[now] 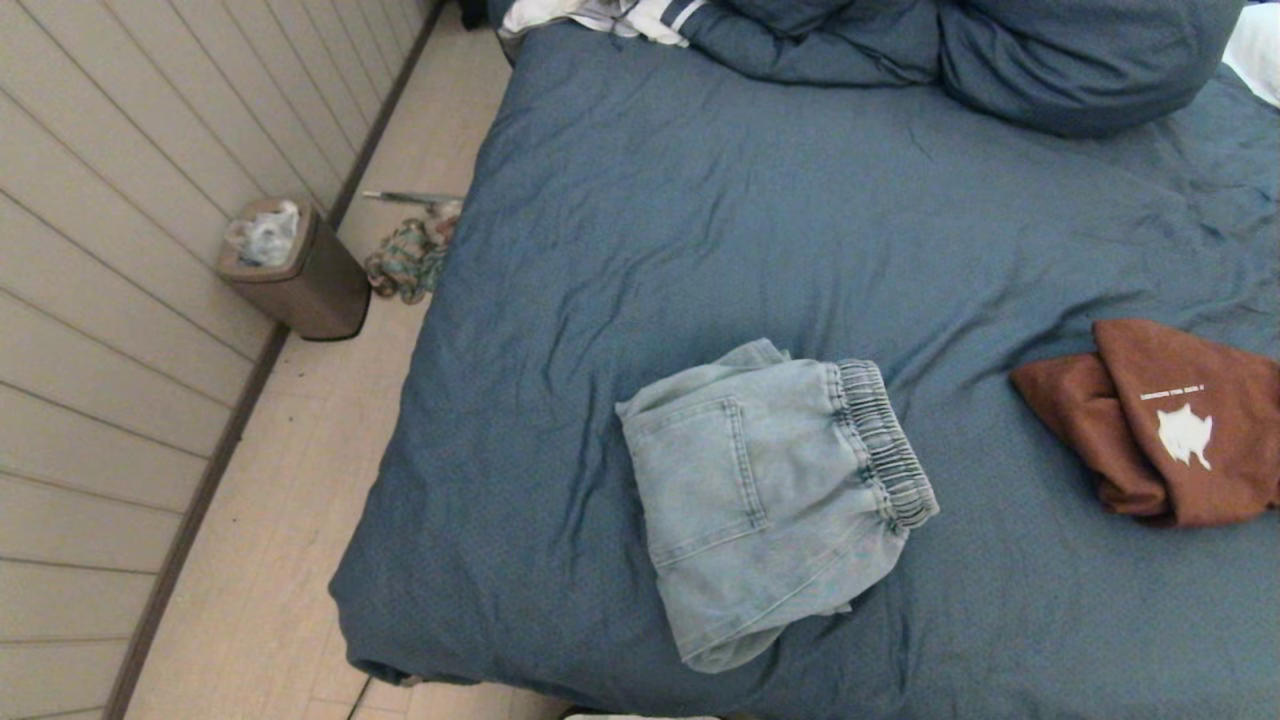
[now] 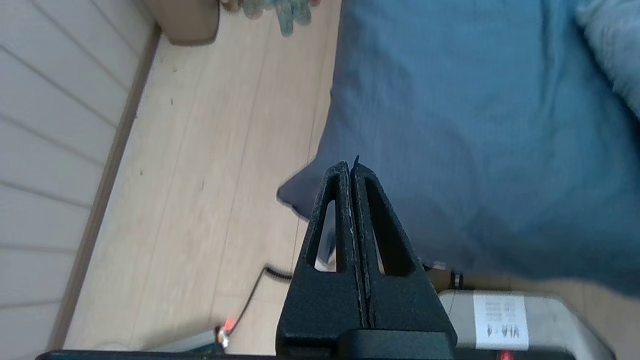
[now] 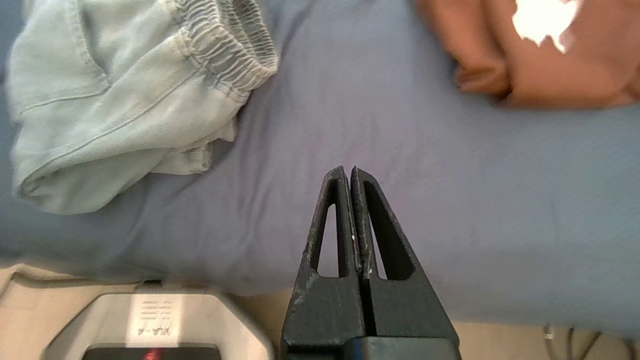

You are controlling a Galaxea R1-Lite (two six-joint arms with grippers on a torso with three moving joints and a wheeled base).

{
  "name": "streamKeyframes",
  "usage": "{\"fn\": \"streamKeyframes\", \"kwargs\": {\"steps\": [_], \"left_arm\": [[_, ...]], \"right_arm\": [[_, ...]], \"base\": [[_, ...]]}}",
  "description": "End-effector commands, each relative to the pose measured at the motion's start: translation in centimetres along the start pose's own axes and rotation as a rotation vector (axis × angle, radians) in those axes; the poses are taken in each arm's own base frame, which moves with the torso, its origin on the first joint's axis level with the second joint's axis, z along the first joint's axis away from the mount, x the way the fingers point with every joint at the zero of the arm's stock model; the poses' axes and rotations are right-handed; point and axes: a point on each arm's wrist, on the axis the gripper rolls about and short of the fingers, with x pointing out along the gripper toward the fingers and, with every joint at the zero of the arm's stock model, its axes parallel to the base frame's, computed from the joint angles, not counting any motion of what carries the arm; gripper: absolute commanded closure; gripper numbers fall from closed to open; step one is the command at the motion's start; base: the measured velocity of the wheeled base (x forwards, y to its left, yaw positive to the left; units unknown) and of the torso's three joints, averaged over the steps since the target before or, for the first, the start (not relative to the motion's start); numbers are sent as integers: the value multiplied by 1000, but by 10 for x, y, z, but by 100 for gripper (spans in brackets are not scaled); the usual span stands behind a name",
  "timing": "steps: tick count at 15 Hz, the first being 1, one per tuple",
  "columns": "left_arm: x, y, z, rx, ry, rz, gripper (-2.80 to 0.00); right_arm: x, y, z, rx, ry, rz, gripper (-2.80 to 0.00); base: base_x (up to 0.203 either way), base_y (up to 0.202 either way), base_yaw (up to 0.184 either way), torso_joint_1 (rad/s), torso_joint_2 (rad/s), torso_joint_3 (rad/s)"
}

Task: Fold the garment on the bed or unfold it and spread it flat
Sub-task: Unford the blue shorts

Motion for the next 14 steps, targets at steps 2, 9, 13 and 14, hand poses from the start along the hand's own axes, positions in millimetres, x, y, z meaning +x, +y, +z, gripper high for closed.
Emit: {"fn": "streamKeyframes", "kwargs": {"steps": [2, 9, 13, 14], "left_arm": [[-8, 0, 50, 4, -62, -32, 0], [91, -5, 159, -133, 249, -232, 0], [187, -47, 149, -246, 570, -465, 0], [211, -65, 140, -252, 634, -505, 0]], "right_arm": [[-27, 3, 63, 6, -64, 69, 0], [109, 6, 160, 146, 304, 105, 0], [216, 17, 148, 178, 547, 140, 0], [238, 22, 141, 176, 599, 152, 0]], "base": [[0, 0, 0, 0, 0, 0], [0, 0, 0, 0, 0, 0], [0, 0, 0, 0, 0, 0], [0, 0, 0, 0, 0, 0]]}}
